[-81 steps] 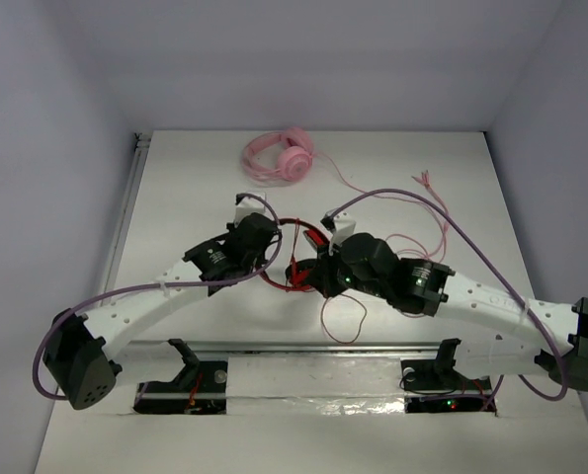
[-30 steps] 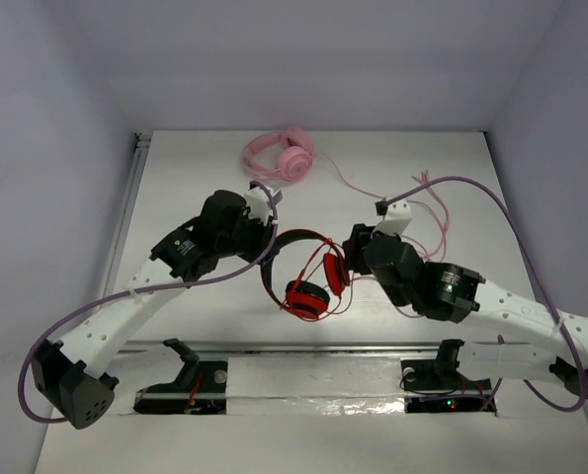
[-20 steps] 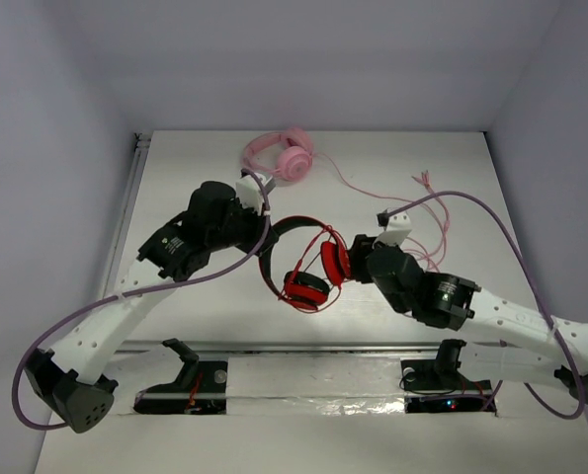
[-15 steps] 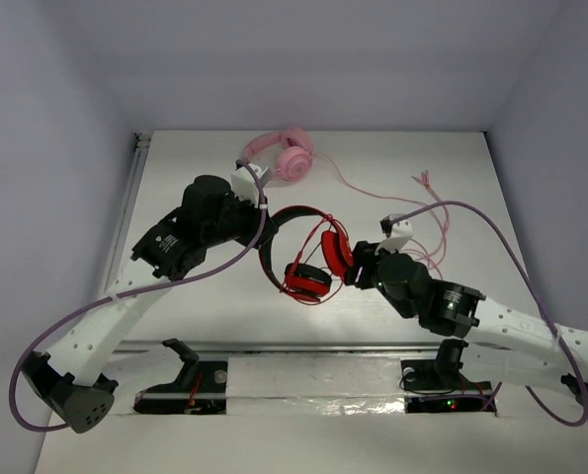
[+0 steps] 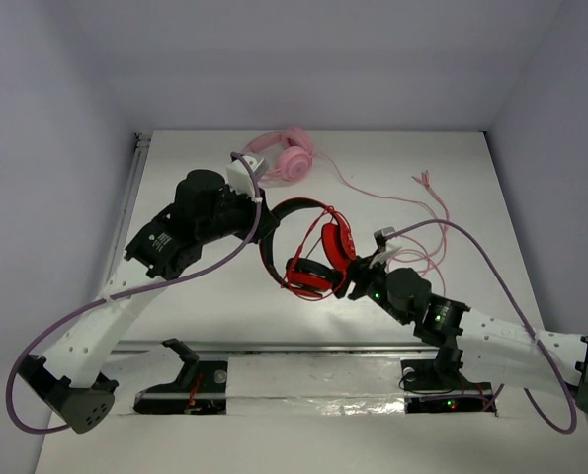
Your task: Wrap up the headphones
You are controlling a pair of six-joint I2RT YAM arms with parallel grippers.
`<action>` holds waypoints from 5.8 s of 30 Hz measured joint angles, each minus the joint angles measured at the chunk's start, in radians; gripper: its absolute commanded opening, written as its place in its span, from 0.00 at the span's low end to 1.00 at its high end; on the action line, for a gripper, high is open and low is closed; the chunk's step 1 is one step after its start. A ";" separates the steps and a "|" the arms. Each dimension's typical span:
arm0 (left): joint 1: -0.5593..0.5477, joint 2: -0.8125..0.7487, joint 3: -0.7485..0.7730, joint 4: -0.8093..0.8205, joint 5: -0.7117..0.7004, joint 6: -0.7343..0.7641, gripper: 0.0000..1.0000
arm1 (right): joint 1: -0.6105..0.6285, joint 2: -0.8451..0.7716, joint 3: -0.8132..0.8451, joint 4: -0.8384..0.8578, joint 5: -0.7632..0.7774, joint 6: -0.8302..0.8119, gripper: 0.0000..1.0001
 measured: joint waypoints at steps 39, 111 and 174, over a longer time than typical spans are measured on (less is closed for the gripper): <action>0.039 0.143 0.276 -0.039 0.024 -0.052 0.00 | -0.025 0.300 0.014 0.132 0.095 -0.069 0.71; 0.209 0.306 0.177 0.193 -0.188 -0.269 0.00 | 0.439 0.368 0.122 0.016 0.020 0.195 0.00; -0.413 0.114 -0.272 -0.003 -0.302 0.048 0.00 | 0.229 0.075 0.649 -0.826 0.200 -0.221 0.00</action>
